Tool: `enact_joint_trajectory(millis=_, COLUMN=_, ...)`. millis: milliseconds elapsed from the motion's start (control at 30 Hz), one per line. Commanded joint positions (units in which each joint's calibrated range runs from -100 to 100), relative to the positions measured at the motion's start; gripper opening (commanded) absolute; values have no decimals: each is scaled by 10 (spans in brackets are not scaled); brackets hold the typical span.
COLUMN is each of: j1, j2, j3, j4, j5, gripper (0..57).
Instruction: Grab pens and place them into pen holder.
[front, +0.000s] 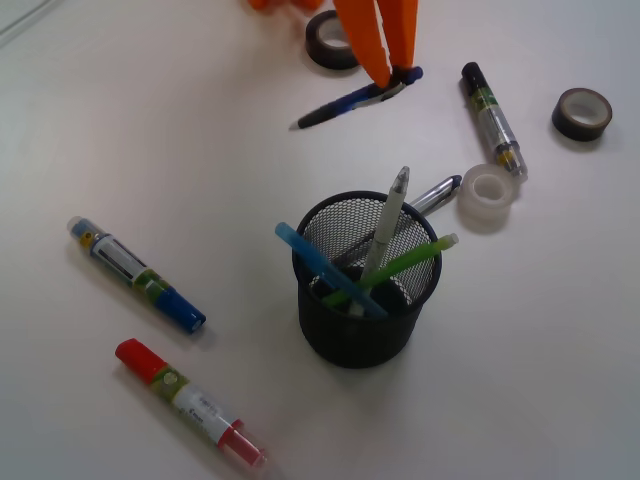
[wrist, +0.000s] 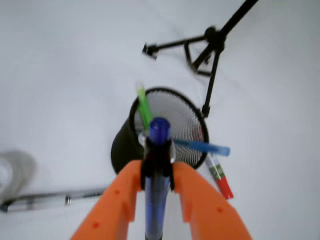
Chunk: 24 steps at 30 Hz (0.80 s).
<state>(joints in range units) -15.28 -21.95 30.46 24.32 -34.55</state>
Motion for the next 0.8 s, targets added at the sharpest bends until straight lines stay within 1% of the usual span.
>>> enact_joint_trajectory(millis=0, j1=3, j2=-34, j3=58, j4=-236, j5=-14, gripper=3)
enact_joint_trajectory(millis=133, j1=8, j2=-33, j3=79, j4=-368, j5=-17, gripper=3)
enact_joint_trajectory(millis=233, j1=18, j2=-33, j3=76, j4=-416, j5=-20, gripper=3)
enact_joint_trajectory(millis=400, j1=25, j2=-21, j3=76, j4=-469, j5=-51, gripper=3)
enact_joint_trajectory(millis=600, j1=25, j2=86, j3=57, j4=-584, j5=-96, gripper=3)
enact_joint_trajectory(millis=767, j1=19, j2=206, j3=-6, j4=-639, j5=-118, gripper=3)
